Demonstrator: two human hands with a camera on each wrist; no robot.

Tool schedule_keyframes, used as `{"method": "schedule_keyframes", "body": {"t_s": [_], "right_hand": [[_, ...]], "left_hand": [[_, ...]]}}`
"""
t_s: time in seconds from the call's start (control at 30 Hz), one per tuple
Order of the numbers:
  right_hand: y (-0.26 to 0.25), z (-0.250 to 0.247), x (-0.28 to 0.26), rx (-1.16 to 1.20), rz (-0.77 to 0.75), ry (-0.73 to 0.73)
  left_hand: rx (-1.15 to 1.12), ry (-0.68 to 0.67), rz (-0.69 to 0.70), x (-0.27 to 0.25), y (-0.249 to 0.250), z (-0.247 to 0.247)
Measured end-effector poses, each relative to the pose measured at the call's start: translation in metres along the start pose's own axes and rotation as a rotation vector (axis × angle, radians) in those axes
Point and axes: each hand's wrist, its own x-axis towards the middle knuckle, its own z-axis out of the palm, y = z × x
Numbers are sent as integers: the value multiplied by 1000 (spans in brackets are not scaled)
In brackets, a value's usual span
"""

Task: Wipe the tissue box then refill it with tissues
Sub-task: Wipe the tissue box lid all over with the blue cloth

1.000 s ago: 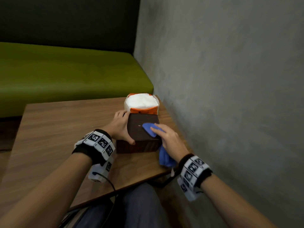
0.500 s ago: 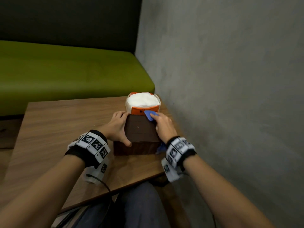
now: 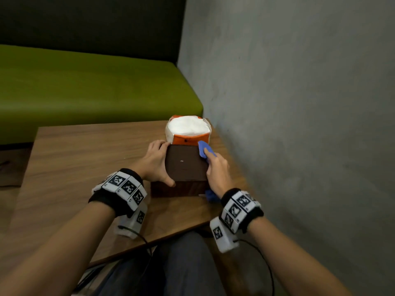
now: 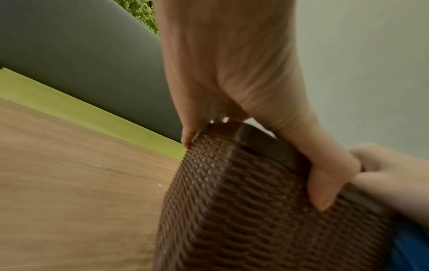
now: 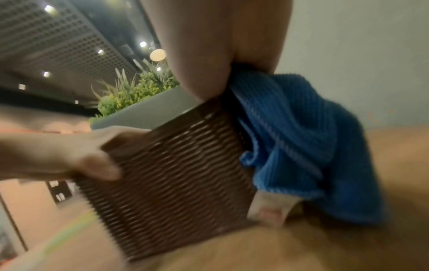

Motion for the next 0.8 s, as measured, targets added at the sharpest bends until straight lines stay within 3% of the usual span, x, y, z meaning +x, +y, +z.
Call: {"method": "schedule_keyframes", "body": {"t_s": [0.1, 0.27, 0.33, 0.47, 0.57, 0.6, 0.67, 0.73, 0.8], "right_hand": [[-5, 3, -34, 77, 65, 59], [0, -10, -47, 32, 91, 2], [10, -21, -29, 60, 169, 45], [14, -22, 8, 162, 324, 66], [4, -11, 14, 220, 343, -51], [-1, -11, 14, 253, 324, -63], [-8, -17, 13, 321, 231, 3], [-13, -27, 12, 365, 105, 138], [-16, -31, 12, 377, -6, 219]], "left_hand": [[23, 17, -6, 1, 0, 2], [-28, -64, -13, -3, -3, 0], [-241, -52, -100, -4, -11, -6], [-696, 119, -458, 11, -18, 0], [-850, 101, -485, 17, -14, 12], [-832, 158, -474, 17, -12, 11], [-764, 394, -418, 14, -8, 7], [-791, 645, -255, 8, -5, 2], [-873, 763, -134, -1, -2, -1]]}}
